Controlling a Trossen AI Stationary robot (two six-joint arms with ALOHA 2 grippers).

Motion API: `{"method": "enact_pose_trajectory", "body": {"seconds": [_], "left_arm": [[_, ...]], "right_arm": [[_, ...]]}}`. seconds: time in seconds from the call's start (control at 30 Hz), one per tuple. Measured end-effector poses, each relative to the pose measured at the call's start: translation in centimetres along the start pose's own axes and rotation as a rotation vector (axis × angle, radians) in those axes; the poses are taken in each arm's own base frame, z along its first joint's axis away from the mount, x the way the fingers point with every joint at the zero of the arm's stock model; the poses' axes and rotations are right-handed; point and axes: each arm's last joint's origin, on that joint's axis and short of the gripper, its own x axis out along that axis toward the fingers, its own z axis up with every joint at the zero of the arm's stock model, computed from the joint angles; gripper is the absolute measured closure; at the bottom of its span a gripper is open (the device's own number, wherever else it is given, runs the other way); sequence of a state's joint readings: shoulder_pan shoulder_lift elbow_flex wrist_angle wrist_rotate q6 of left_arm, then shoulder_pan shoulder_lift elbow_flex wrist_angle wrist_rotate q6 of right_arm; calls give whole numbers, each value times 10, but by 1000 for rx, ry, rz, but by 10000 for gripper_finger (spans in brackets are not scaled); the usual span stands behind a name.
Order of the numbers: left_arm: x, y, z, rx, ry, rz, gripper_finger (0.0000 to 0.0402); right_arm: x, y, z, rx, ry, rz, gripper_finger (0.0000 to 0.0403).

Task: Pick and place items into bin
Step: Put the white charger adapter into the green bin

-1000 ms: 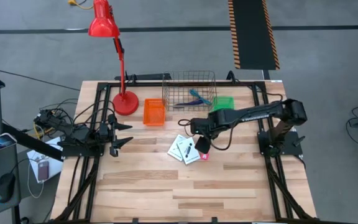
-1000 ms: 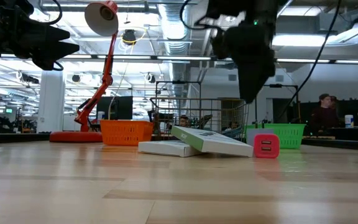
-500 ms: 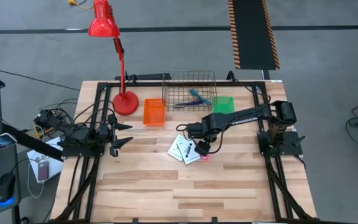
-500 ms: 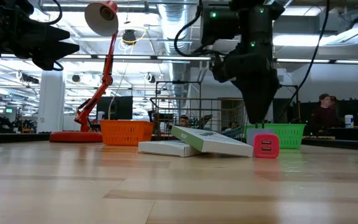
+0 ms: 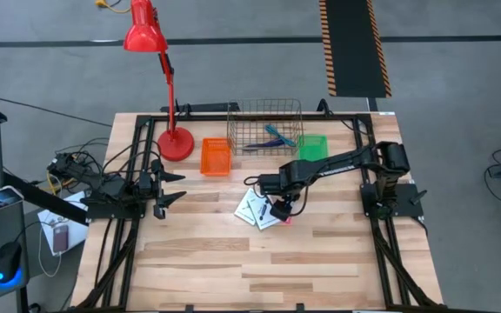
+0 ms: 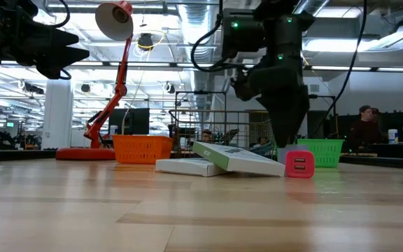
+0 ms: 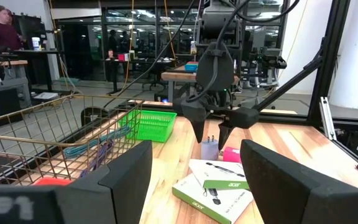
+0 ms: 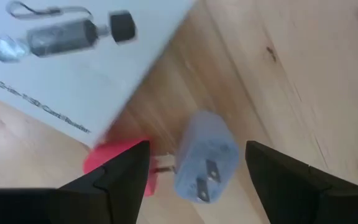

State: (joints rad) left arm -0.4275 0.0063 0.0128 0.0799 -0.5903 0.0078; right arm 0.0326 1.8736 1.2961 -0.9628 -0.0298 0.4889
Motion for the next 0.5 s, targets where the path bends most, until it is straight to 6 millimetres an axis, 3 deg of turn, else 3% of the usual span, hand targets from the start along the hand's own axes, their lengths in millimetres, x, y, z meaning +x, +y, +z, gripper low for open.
{"method": "enact_pose_trajectory", "body": {"seconds": [0.5], "left_arm": [[0, 0, 0, 0, 0, 0, 168]], "right_arm": [[0, 0, 0, 11, 0, -6, 142]]}}
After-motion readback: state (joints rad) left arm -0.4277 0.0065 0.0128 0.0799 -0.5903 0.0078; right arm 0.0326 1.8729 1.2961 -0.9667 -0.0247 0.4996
